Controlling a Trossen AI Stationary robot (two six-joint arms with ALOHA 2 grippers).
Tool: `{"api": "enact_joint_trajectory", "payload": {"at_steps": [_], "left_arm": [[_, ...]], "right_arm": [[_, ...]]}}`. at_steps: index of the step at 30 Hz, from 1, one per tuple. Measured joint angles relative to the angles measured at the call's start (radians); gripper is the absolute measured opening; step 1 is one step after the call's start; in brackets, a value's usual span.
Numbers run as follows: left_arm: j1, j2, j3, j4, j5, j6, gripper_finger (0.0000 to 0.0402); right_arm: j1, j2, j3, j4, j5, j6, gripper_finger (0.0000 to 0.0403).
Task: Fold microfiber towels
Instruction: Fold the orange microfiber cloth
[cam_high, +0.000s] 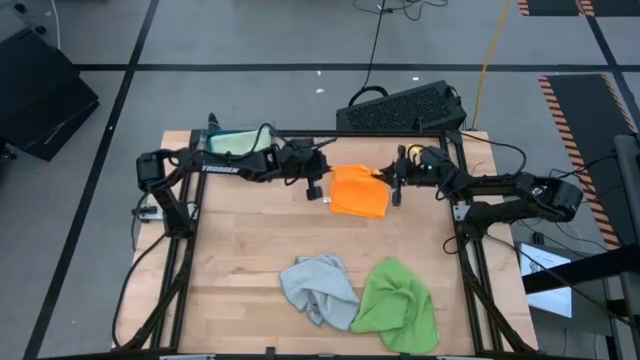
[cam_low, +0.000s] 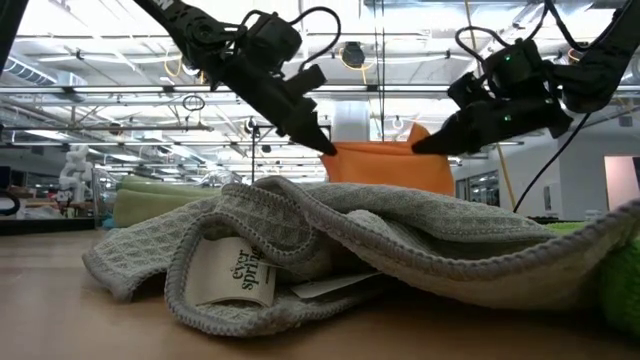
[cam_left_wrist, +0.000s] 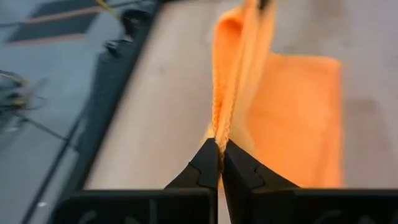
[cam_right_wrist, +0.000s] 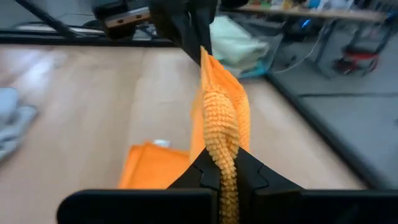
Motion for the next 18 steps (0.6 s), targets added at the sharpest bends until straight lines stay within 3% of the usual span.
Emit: {"api": "enact_joint_trajectory", "payload": {"at_steps": [7, 12, 18], "left_arm": [[-0.053, 0.000, -0.001, -0.066, 0.068, -0.008, 0.0009], [-0.070, 0.012, -0.001, -0.111, 0.051, -0.027, 0.0009], [-0.077, 0.031, 0.000, -0.102, 0.044, -0.054, 0.0008]], "right_arm": [[0.025, 0.000, 0.000, -0.070, -0.153, 0.080, 0.0002], [0.053, 0.000, -0.012, -0.146, -0.037, 0.019, 0.0002], [0.102, -0.001, -0.052, -0.119, -0.021, 0.059, 0.0002]]}}
